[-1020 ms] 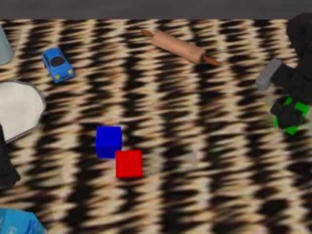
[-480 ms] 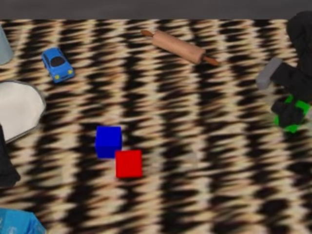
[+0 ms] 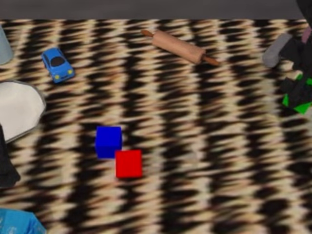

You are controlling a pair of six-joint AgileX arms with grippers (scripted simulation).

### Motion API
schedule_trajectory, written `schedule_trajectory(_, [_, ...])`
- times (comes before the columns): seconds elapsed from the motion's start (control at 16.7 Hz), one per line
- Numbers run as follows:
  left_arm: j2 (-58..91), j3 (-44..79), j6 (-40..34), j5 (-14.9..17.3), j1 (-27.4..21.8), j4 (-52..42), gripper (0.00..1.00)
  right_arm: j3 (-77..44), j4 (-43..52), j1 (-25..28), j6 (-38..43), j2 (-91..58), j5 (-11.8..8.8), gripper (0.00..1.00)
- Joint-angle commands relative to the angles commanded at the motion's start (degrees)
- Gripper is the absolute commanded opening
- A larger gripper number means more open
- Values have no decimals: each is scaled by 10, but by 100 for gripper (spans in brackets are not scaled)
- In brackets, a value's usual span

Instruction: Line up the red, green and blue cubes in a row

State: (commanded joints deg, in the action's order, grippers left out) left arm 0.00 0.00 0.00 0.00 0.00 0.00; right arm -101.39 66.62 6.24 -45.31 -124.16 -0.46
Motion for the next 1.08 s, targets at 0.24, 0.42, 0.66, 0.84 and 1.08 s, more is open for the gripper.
schedule_trajectory(0.24, [0,0,0,0,0,0,100,1,-1,-2,1,-2,0,0])
schedule_trajectory(0.42, [0,0,0,0,0,0,100,-9,5,37,-1,-4,0,0])
schedule_trajectory(0.66, [0,0,0,0,0,0,100,-30,23,153,-2,-11,0,0])
schedule_trajectory(0.84, [0,0,0,0,0,0,100,-46,37,258,-1,-13,-1,0])
schedule_trajectory(1.08, [0,0,0,0,0,0,100,-61,51,364,1,-13,-1,0])
